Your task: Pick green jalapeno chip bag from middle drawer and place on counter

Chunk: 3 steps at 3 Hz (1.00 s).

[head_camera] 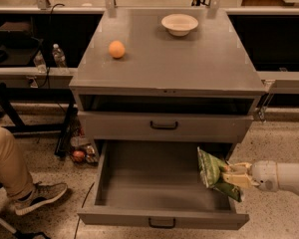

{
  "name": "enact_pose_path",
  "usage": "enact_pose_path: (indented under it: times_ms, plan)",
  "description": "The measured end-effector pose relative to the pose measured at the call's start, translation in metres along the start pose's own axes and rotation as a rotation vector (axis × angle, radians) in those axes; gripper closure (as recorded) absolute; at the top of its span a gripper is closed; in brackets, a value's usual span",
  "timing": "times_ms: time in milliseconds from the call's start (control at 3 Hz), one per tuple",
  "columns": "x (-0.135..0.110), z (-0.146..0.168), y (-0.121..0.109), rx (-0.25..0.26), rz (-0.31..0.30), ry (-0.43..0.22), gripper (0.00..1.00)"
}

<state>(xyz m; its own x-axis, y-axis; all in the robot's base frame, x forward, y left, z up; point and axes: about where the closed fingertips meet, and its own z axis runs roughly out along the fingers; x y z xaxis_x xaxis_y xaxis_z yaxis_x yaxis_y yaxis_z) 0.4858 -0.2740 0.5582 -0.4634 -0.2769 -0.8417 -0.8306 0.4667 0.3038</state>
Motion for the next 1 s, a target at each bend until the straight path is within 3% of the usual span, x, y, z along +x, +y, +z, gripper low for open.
enact_pose_path:
  times_ms: [333,667,1000]
  plan:
    - [-0.002,-0.003,0.001,0.006,-0.005,-0.002,1.00]
    - [-0.017,-0.026,0.008,0.051,-0.044,-0.021,1.00]
    - [-0.047,-0.069,0.023,0.145,-0.124,-0.052,1.00]
